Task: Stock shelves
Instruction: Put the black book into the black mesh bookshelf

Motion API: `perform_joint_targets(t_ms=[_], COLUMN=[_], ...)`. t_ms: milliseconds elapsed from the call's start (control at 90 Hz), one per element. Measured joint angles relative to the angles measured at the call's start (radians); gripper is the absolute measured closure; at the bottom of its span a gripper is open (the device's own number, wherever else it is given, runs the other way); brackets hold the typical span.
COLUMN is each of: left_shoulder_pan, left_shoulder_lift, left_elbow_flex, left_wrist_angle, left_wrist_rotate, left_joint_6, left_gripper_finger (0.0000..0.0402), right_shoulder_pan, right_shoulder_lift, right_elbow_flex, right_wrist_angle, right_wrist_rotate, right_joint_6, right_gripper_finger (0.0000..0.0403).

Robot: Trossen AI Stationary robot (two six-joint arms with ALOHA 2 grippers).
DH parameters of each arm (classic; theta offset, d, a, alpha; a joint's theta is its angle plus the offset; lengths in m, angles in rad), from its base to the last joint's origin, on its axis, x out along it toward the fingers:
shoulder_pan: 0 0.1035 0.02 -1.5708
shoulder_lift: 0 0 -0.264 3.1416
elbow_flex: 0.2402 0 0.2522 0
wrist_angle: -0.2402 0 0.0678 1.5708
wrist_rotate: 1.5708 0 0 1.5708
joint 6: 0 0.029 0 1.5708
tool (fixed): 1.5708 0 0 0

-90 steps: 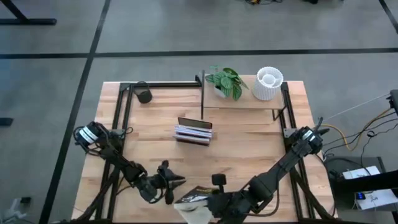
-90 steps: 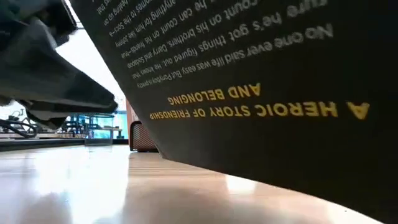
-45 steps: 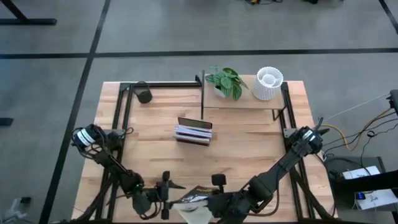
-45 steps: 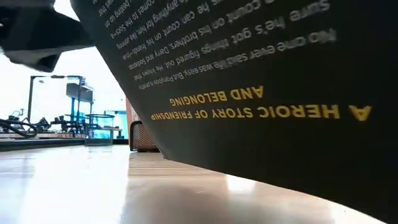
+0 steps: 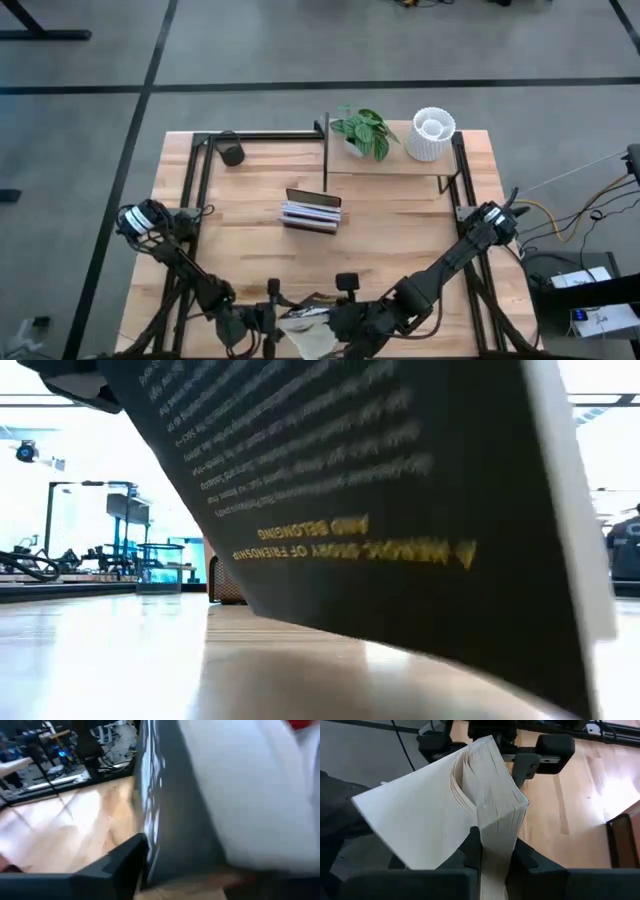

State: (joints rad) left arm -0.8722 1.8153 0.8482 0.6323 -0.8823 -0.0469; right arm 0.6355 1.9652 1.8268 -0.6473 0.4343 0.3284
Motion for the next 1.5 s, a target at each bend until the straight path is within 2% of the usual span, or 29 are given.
perform_joint_targets(t_ms=[122,156,256,322,411,622,767,878,1044,1222,1500], left_shoulder_pan=[0.0,0.0,0.004,0.005,0.004,0.004,0.013,0.016,0.033,0.106,0.196], left_shoulder_lift=[-0.021,-0.033,-0.089,-0.131,-0.188,-0.335,-0.434,-0.489,-0.584,-0.65,-0.698], left_elbow_flex=[-0.007,-0.01,-0.021,-0.039,-0.082,-0.218,-0.309,-0.368,-0.426,-0.47,-0.518], left_wrist_angle=[-0.043,-0.064,-0.144,-0.183,-0.188,-0.179,-0.09,0.001,0.057,0.036,0.025], left_wrist_rotate=[-0.089,-0.099,-0.109,-0.112,-0.114,-0.09,0.049,0.149,0.148,0.133,0.164], left_joint_6=[0.064,0.071,0.068,0.066,0.065,0.056,0.075,0.155,0.253,0.278,0.271], left_gripper_finger=[0.0355,0.0368,0.0367,0.0353,0.0343,0.0366,0.0365,0.036,0.0357,0.0356,0.0355], right_shoulder_pan=[-0.028,-0.036,-0.054,-0.066,-0.073,-0.078,-0.092,-0.112,-0.154,-0.196,-0.225], right_shoulder_lift=[0.0,0.0,0.0,0.0,-0.001,-0.004,-0.005,-0.005,-0.005,-0.006,-0.031], right_elbow_flex=[0.0,0.0,0.0,0.0,0.0,0.0,0.0,0.0,0.0,0.0,0.0], right_wrist_angle=[0.001,0.001,0.007,0.008,-0.001,-0.005,-0.006,-0.006,0.005,0.004,-0.05], right_wrist_rotate=[0.002,0.003,0.003,0.004,0.004,-0.012,-0.015,-0.015,-0.016,-0.015,-0.016], right_joint_6=[-0.004,-0.005,-0.007,-0.007,-0.026,-0.117,-0.169,-0.223,-0.26,-0.293,-0.342], right_gripper_finger=[0.0352,0.034,0.0307,0.0289,0.0264,0.0201,0.0152,0.0113,0.006,0.0035,0.0033])
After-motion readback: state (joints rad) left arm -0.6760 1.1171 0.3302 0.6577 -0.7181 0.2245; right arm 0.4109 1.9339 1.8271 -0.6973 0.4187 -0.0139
